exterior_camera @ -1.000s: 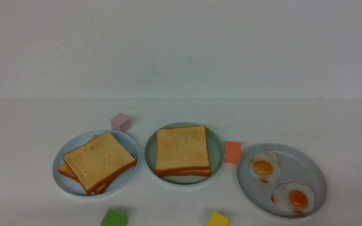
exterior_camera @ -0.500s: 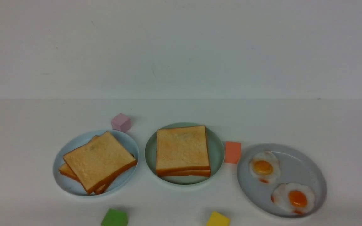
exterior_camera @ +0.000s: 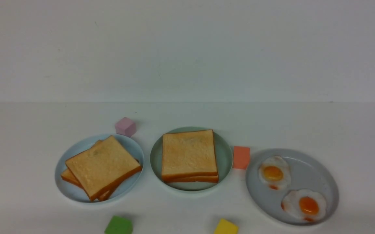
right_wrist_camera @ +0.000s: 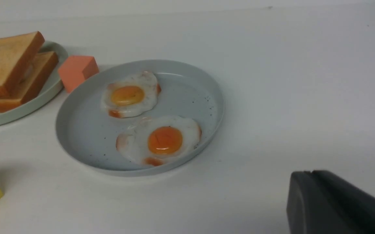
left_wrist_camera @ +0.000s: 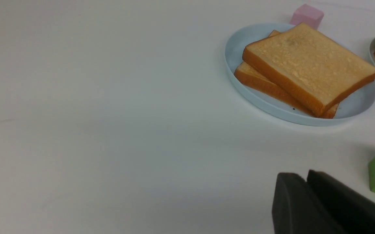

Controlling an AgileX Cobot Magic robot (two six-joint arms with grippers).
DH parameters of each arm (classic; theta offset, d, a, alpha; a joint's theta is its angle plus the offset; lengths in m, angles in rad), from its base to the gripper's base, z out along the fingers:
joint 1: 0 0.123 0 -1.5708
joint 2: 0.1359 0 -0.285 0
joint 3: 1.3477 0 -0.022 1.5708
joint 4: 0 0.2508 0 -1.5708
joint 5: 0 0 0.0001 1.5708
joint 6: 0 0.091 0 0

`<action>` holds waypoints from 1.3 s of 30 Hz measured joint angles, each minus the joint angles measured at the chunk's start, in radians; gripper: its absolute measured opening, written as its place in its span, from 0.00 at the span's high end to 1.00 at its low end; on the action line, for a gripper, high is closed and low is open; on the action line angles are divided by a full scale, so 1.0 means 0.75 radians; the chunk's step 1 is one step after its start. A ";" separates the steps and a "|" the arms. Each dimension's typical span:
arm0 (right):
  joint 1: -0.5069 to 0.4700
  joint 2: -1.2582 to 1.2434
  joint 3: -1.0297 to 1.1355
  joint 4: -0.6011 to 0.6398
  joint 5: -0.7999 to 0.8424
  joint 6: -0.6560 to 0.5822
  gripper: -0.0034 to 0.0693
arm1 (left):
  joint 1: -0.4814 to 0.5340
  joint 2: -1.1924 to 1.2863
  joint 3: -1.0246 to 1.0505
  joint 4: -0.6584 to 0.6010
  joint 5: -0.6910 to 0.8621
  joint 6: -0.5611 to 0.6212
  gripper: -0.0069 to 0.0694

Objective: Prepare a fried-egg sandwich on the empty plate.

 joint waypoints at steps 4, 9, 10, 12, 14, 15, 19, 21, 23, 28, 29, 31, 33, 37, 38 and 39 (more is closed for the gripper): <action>0.000 0.000 0.000 0.000 0.000 0.000 0.89 | 0.000 0.000 0.000 0.001 0.000 0.000 0.81; 0.000 0.000 0.000 0.000 0.000 0.000 0.89 | 0.000 0.000 0.000 0.001 0.000 0.000 0.80; 0.000 0.000 0.000 0.000 0.000 0.000 0.89 | 0.000 0.000 0.000 0.001 0.000 0.000 0.80; 0.000 0.000 0.000 0.000 0.000 0.000 0.89 | 0.000 0.000 0.000 0.001 0.000 0.000 0.80; 0.000 0.000 0.000 0.000 0.000 0.000 0.89 | 0.000 0.000 0.000 0.001 0.000 0.000 0.79; 0.000 0.000 0.000 0.000 0.000 0.000 0.89 | 0.000 0.000 0.000 0.001 0.000 0.000 0.79; 0.000 0.000 0.000 0.000 0.000 0.001 0.89 | 0.000 0.000 0.000 0.001 0.000 0.000 0.78; 0.000 0.000 0.000 0.000 0.000 0.001 0.88 | 0.000 0.000 0.000 0.001 0.000 0.001 0.78; 0.000 0.000 0.000 0.000 0.000 0.001 0.88 | 0.000 0.000 0.000 0.001 0.000 0.001 0.78; 0.000 0.000 0.000 0.000 0.000 0.001 0.87 | 0.000 0.000 0.000 0.001 0.000 0.001 0.77; 0.000 0.000 0.000 0.000 0.000 0.001 0.87 | 0.000 0.000 0.000 0.001 0.000 0.001 0.76; 0.000 0.000 0.000 0.000 0.000 0.001 0.86 | 0.000 0.000 0.000 0.001 0.000 0.001 0.76; 0.000 0.000 0.000 0.000 0.000 0.001 0.86 | 0.000 0.000 0.000 0.001 0.000 0.001 0.76; 0.000 0.000 0.000 0.000 0.000 0.001 0.85 | 0.000 0.000 0.000 0.001 0.000 0.001 0.76; 0.000 0.000 0.000 0.000 0.000 0.001 0.85 | 0.000 0.000 0.000 0.001 0.000 0.001 0.76; 0.000 0.000 0.000 0.000 -0.002 0.001 0.84 | 0.000 0.000 0.000 0.001 0.000 0.001 0.75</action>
